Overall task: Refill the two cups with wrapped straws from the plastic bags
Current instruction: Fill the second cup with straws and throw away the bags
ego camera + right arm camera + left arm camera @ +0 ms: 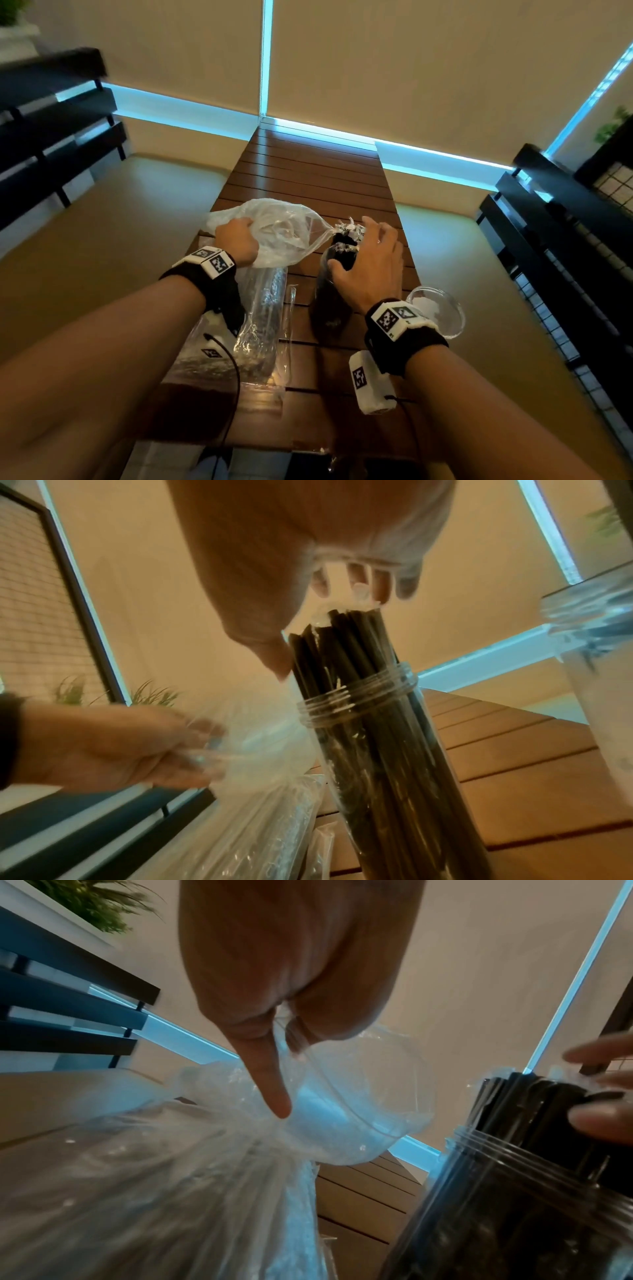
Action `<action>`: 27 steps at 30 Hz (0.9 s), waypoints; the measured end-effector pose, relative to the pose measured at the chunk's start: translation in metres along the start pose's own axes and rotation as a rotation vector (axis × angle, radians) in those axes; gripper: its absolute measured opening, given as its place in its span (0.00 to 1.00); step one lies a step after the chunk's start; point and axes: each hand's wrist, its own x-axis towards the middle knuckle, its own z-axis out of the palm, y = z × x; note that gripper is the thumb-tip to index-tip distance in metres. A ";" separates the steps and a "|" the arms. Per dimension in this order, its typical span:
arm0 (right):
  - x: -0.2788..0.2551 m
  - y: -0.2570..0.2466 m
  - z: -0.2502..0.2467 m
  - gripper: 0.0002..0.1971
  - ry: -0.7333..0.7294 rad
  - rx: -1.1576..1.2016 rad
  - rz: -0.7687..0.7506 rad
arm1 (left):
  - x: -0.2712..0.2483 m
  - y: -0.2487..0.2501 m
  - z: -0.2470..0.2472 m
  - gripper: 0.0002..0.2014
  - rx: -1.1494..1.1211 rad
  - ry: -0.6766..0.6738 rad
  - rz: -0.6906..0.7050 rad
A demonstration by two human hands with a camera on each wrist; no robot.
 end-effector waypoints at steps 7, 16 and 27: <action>-0.012 -0.033 0.030 0.07 0.045 -0.052 -0.534 | -0.007 0.015 -0.003 0.31 -0.228 -0.051 0.225; -0.046 -0.071 0.096 0.37 -0.873 -0.231 -0.575 | -0.030 -0.116 -0.014 0.23 0.134 -0.248 -0.253; -0.054 -0.084 0.094 0.13 -0.544 -0.074 -0.578 | -0.071 -0.130 -0.026 0.35 -0.304 -0.329 -0.310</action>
